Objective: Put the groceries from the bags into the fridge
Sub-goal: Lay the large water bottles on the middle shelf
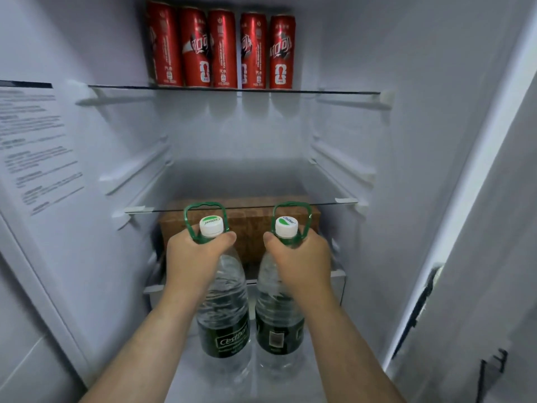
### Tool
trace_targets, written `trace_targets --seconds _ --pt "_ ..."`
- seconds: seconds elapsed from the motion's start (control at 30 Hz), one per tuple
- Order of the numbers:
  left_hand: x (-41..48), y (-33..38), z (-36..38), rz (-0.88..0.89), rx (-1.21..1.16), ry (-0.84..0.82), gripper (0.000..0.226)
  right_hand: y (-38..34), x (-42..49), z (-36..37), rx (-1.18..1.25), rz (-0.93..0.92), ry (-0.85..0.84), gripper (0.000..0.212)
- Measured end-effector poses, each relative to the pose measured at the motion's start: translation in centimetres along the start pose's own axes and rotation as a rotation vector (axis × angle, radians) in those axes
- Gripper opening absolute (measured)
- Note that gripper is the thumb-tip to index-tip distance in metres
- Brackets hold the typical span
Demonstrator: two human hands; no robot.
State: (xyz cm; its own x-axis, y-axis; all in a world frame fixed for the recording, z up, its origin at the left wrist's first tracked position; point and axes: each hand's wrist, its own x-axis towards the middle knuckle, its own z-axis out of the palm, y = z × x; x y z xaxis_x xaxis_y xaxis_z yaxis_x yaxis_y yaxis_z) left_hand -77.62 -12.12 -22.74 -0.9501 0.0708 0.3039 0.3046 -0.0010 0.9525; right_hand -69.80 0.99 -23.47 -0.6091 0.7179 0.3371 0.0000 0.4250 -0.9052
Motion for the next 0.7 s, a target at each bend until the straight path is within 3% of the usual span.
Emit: trace_targets --seconds 0.23,0.33,0.5,0.63,0.7 --pt "1.6 -0.5 0.1 0.108 0.156 -0.038 0.013 0.3 1.3 0.8 0.016 0.039 -0.003 0.019" --pt "2.1 -0.5 -0.1 0.13 0.152 -0.079 0.02 0.3 1.6 1.0 0.031 0.042 -0.004 0.017" --pt "2.0 -0.9 -0.6 0.108 0.147 -0.156 0.013 0.1 1.7 0.8 0.077 0.063 -0.064 0.013" --pt "2.1 -2.4 -1.5 0.001 0.189 -0.182 0.054 0.1 1.5 0.3 0.123 0.109 -0.141 0.01" --pt "0.8 -3.1 -2.4 0.04 0.248 -0.101 0.066 0.0 1.7 0.2 0.184 0.135 -0.15 0.014"
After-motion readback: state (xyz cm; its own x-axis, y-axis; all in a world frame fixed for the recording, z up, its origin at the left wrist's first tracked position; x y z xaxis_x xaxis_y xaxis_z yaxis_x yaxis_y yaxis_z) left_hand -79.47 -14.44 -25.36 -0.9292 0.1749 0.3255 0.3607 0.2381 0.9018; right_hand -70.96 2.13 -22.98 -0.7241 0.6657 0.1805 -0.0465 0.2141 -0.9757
